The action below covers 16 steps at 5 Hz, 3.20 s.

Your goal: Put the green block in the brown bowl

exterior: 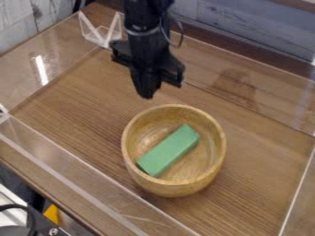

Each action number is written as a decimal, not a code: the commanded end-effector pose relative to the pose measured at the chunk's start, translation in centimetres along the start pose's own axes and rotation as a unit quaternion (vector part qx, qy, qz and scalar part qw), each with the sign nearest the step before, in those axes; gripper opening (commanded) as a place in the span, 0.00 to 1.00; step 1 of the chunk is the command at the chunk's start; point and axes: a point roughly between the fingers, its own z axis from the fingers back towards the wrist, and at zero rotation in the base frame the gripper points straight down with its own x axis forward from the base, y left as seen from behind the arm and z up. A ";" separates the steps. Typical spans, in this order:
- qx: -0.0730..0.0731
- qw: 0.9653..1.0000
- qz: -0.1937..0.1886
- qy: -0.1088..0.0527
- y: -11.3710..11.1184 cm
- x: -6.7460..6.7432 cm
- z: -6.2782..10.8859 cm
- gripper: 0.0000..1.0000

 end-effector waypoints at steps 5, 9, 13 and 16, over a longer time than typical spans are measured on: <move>0.003 1.000 0.003 -0.020 0.3 2.3 1.7 0.00; 0.012 1.000 0.026 -0.001 1.6 1.8 -1.0 0.00; 0.015 0.996 0.093 -0.002 1.6 3.5 1.5 1.00; 0.013 0.990 0.138 -0.018 4.2 3.5 4.1 1.00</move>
